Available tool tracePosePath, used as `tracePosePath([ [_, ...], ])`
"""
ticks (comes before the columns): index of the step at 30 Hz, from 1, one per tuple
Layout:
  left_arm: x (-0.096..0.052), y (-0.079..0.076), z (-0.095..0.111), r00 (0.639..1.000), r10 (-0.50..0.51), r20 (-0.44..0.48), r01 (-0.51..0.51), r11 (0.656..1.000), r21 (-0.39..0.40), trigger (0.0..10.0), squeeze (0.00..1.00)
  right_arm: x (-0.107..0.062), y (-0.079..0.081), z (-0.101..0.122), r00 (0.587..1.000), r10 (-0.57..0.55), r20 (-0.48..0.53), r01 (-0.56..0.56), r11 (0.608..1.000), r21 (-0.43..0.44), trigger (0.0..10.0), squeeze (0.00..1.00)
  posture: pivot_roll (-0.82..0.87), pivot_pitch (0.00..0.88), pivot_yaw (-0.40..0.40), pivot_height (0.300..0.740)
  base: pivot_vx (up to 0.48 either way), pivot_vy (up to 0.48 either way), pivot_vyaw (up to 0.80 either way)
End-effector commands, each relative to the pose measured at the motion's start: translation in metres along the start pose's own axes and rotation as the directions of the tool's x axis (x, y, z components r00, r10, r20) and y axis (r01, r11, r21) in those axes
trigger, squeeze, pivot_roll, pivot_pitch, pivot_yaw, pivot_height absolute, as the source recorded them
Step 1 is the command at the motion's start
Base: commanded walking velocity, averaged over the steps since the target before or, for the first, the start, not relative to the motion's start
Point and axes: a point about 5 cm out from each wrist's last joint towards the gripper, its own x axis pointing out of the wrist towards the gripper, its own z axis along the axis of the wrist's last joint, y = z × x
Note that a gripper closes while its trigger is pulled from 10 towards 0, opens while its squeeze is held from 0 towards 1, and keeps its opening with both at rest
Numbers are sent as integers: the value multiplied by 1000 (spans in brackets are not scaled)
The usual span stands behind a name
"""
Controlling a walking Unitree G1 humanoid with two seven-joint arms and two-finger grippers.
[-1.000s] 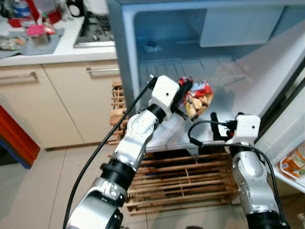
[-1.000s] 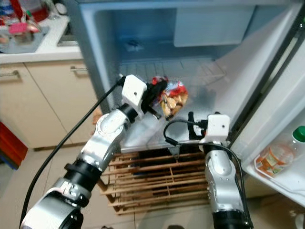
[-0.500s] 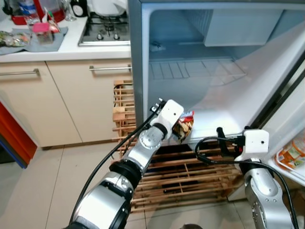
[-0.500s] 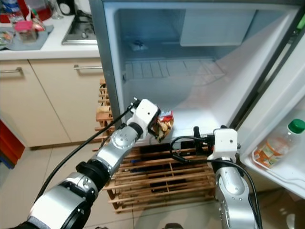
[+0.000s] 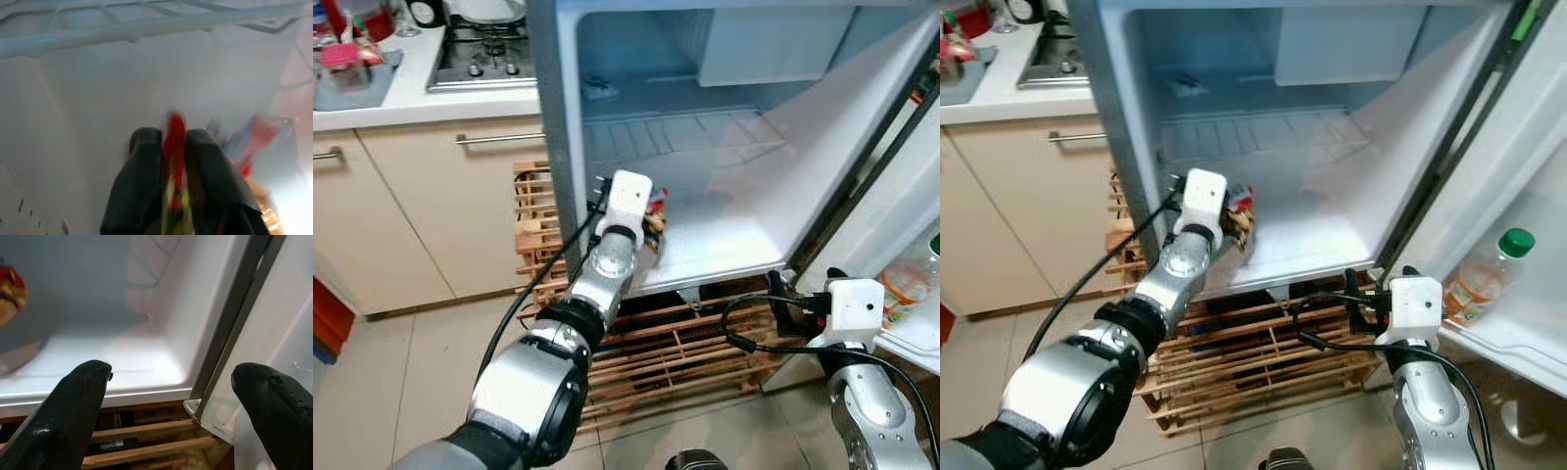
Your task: Restocking fridge
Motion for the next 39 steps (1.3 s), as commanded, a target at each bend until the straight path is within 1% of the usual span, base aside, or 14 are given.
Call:
tracePosePath([
  [1, -1, -14, 4, 1000, -10, -24, 9, 999, -52, 10000, 1000, -1, -2, 3, 1000, 0, 2, 0, 1000, 2, 10000, 0, -331, 1, -3, 740, 0, 0, 0],
  [4, 0, -13, 4, 999, 21, -49, -27, 993, -114, 10000, 1000, 0, 0, 2, 1000, 4, -3, -4, 1000, 3, 10000, 0, -336, 0, 1, 740, 0, 0, 0],
  [11, 1, -28, 26, 998, -4, 56, 7, 999, -51, 10000, 1000, -3, 0, 2, 1000, -3, -12, 3, 1000, 4, 10000, 0, -347, 0, 8, 740, 0, 0, 0],
  [15, -7, -57, 37, 973, -165, 162, 157, 986, 63, 10000, 1000, -4, 0, 1, 1000, -6, -14, 6, 1000, 5, 10000, 0, -331, 0, 2, 740, 0, 0, 0],
  [16, -7, -57, 37, 973, -165, 162, 157, 986, 63, 10000, 1000, -4, 0, 1, 1000, -6, -14, 6, 1000, 5, 10000, 0, -331, 0, 2, 740, 0, 0, 0],
  [18, -14, -72, 29, 946, -294, 138, 283, 954, 95, 10000, 984, -3, 1, 1, 1000, -5, -14, 5, 1000, 8, 10000, 0, -319, 0, 3, 740, 0, 0, 0],
  [21, -29, -83, 4, 871, -484, 86, 475, 874, 105, 10000, 925, 1, 3, 1, 1000, -3, -9, 3, 1000, 15, 10000, 0, -300, 0, 14, 740, 0, 0, 0],
  [22, -32, -80, -3, 868, -491, 75, 483, 869, 108, 10000, 0, 3, 4, 1, 1000, -3, -6, 3, 1000, 18, 10000, 0, -293, 0, 17, 740, 0, 0, 0],
  [27, -47, -60, -13, 823, -545, 161, 541, 838, 73, 10000, 0, 12, 7, 2, 1000, -8, 8, 8, 999, 36, 10000, 0, -251, 0, 23, 740, 0, 0, 0],
  [31, -56, -43, 2, 777, -568, 272, 559, 821, 118, 10000, 0, 17, 12, 2, 1000, 1, 15, -1, 999, 45, 10000, 0, -226, 0, 22, 740, 0, 0, 0],
  [33, -68, -19, 23, 704, -600, 379, 563, 798, 218, 10000, 0, 21, 16, 5, 998, -38, 49, 35, 997, 63, 10000, 0, -190, 0, 22, 740, 0, 0, 0],
  [36, -81, -3, 26, 662, -639, 391, 555, 769, 318, 10000, 0, 19, 24, 7, 996, -54, 69, 50, 998, 47, 10000, 0, -173, 0, 29, 740, 0, 0, 0],
  [37, -81, -3, 26, 662, -639, 391, 555, 769, 318, 10000, 0, 19, 24, 7, 996, -54, 69, 50, 998, 47, 10000, 0, -173, 0, 29, 740, 0, 0, 0],
  [39, -85, 26, 22, 756, -535, 378, 506, 843, 181, 10000, 0, 27, 26, 10, 994, -75, 85, 69, 995, 68, 10000, 0, -164, 0, 52, 740, 0, 0, 0],
])
